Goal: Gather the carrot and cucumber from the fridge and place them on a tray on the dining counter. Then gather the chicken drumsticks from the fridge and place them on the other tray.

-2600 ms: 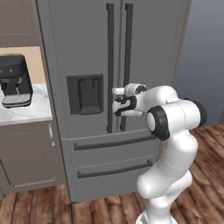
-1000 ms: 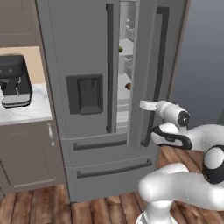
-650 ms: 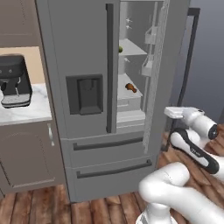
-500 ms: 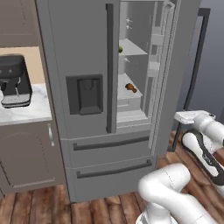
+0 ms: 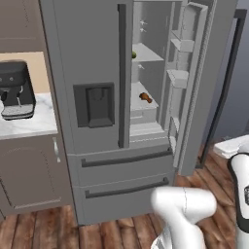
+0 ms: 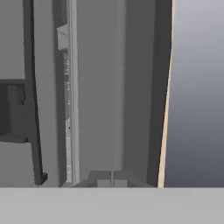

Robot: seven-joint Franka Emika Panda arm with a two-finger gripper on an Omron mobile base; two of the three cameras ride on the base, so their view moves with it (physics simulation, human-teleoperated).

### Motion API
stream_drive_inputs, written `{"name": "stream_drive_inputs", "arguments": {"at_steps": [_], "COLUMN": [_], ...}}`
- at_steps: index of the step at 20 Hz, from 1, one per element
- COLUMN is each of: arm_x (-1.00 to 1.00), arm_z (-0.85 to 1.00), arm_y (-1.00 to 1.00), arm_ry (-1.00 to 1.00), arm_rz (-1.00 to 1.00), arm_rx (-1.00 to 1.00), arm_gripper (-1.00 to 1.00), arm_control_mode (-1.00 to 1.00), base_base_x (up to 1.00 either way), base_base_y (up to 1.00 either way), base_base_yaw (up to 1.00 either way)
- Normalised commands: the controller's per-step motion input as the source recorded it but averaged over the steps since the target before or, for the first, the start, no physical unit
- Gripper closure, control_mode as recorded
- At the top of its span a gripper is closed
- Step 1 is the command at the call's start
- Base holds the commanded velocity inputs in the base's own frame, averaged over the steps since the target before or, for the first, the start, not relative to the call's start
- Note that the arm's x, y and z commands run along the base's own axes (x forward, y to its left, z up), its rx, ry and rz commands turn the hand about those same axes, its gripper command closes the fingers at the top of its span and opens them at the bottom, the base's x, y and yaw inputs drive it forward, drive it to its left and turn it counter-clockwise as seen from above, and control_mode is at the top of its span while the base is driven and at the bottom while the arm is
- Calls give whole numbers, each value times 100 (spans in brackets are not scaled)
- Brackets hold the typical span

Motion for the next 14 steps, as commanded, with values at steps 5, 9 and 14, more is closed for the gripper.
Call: {"name": "stream_drive_inputs", "arguments": {"at_steps": [5, 9, 14], "arm_x": [-100, -82, -8], "arm_z": [49, 63, 61], "arm_y": [40, 70, 100], "arm_ry": [-5, -5, 1], "arm_rz": [-11, -17, -15], "arm_rx": [-26, -33, -45], "arm_gripper": [100, 100, 100], "arm_control_mode": [-100, -100, -100], "base_base_x": [0, 0, 0], "base_base_y": [0, 0, 0], "base_base_yaw": [0, 0, 0]}}
